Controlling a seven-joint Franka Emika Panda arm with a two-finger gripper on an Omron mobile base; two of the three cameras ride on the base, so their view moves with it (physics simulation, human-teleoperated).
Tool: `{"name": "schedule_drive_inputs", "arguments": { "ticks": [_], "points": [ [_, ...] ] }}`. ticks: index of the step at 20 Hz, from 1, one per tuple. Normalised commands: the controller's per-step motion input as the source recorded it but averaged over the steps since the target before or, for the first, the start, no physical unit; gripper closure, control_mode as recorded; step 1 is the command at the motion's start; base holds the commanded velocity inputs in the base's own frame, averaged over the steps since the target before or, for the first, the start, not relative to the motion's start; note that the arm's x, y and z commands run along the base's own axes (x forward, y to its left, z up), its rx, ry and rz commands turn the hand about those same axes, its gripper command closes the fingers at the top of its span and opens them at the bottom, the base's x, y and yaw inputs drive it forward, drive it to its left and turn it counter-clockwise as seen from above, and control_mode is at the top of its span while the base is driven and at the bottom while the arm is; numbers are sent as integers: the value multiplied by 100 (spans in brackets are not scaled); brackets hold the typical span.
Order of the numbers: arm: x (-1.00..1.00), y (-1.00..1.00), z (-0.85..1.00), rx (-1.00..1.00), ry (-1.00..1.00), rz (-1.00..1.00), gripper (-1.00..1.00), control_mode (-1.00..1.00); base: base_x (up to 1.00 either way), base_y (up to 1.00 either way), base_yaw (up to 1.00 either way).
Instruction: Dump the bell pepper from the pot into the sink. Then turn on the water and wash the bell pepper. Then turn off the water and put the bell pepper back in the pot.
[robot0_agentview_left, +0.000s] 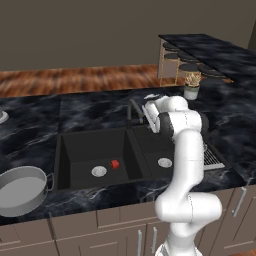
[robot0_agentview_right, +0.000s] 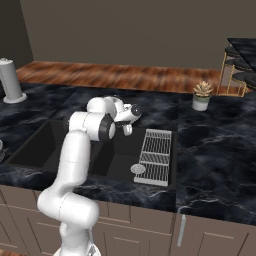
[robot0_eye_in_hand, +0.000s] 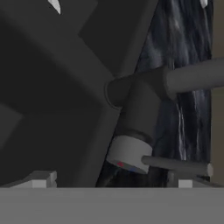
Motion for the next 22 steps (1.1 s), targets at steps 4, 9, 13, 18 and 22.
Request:
{"name": "schedule_drive_inputs", "arguments": {
  "ticks": [4, 9, 13, 18, 22],
  "points": [
    [-100, -24, 9, 0, -36, 0, -100, -100, 0, 0, 0],
    [-100, -5, 18, -1, -37, 0, -100, -100, 0, 0, 0],
    [-97, 11, 87, -3, -26, 2, -100, -100, 0, 0, 0],
    [-71, 0, 98, 0, -16, 0, -100, -100, 0, 0, 0],
    [-96, 0, 32, -3, 2, 0, -100, -100, 0, 0, 0]
  ]
}}
